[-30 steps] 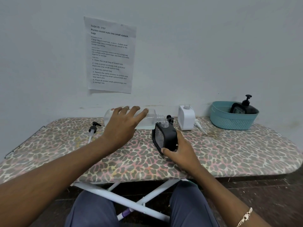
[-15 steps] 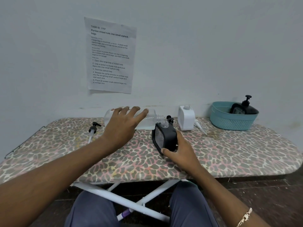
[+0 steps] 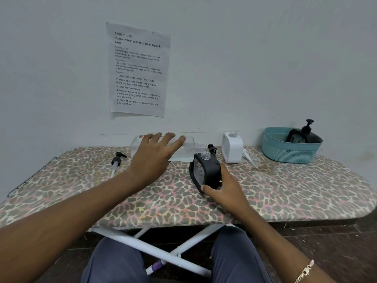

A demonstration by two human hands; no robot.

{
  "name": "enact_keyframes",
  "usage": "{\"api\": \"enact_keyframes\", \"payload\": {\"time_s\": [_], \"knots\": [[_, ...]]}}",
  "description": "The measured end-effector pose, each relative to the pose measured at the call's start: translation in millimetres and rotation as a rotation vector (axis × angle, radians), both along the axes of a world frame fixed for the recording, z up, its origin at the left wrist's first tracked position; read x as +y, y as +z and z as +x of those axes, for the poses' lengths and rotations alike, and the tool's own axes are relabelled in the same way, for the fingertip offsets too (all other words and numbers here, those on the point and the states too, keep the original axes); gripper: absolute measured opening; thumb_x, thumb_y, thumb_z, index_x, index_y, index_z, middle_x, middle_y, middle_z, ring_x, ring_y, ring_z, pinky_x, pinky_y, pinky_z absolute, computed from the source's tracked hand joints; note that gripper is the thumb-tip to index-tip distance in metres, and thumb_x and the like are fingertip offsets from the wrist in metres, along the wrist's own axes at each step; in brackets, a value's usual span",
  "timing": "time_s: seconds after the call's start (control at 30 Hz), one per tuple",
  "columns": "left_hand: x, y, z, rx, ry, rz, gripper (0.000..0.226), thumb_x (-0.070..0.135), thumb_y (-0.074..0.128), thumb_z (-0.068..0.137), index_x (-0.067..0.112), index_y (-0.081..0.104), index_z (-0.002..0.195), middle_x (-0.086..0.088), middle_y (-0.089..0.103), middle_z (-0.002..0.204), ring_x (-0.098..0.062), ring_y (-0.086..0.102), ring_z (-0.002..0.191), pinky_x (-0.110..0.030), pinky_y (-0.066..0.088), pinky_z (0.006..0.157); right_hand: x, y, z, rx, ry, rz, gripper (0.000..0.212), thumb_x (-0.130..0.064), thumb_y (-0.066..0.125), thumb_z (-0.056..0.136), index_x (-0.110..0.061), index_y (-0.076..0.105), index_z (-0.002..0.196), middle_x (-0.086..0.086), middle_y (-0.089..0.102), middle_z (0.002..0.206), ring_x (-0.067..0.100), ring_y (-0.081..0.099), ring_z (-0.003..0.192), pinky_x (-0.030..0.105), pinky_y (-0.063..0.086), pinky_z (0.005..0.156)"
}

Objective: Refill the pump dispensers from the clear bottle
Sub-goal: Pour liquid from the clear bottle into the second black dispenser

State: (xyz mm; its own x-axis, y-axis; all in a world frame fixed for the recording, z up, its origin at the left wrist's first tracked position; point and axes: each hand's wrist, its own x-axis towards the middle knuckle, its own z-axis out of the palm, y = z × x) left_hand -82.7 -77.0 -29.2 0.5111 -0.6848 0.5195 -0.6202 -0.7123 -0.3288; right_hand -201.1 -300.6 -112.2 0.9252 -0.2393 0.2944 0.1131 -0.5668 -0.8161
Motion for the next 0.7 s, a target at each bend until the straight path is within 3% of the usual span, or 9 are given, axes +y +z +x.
{"api": "enact_keyframes", "payload": {"time_s": [0.23,0.47,0.57,0.7], "knots": [[-0.2,0.8,-0.5,0.004,-0.001,-0.003,0.093,0.009,0.092,0.07,0.023,0.046,0.149,-0.013,0.062,0.14,-0.041,0.064,0.119,-0.056,0.05,0.1,-0.3,-1.4,-0.4,0.006,-0.01,0.003,0.071,-0.029,0.08,0.086,-0.037,0.043,0.146,-0.021,0.061,0.121,-0.016,0.056,0.104,0.007,0.043,0.076],[-0.4,1.1,-0.6,0.004,-0.002,0.003,0.093,0.009,0.093,0.069,0.023,0.047,0.149,-0.013,0.062,0.14,-0.042,0.064,0.119,-0.056,0.05,0.1,-1.0,-2.0,0.5,0.002,-0.006,0.001,0.07,-0.03,0.08,0.086,-0.038,0.042,0.145,-0.024,0.06,0.118,-0.008,0.06,0.102,0.007,0.044,0.074],[-0.2,0.9,-0.9,0.01,-0.004,-0.004,0.093,0.008,0.092,0.07,0.023,0.047,0.15,-0.014,0.062,0.14,-0.042,0.064,0.12,-0.056,0.05,0.101,-0.6,-1.9,0.1,0.0,-0.011,-0.001,0.071,-0.03,0.08,0.086,-0.04,0.042,0.144,-0.027,0.058,0.116,-0.02,0.055,0.1,0.002,0.044,0.072],[-0.2,0.1,-1.2,0.011,-0.002,-0.008,0.092,0.008,0.091,0.071,0.023,0.046,0.15,-0.013,0.061,0.141,-0.041,0.063,0.121,-0.056,0.049,0.102,-0.9,-1.9,0.8,-0.003,-0.012,-0.006,0.07,-0.03,0.08,0.086,-0.038,0.043,0.145,-0.023,0.061,0.118,-0.021,0.055,0.101,0.001,0.044,0.073]]}}
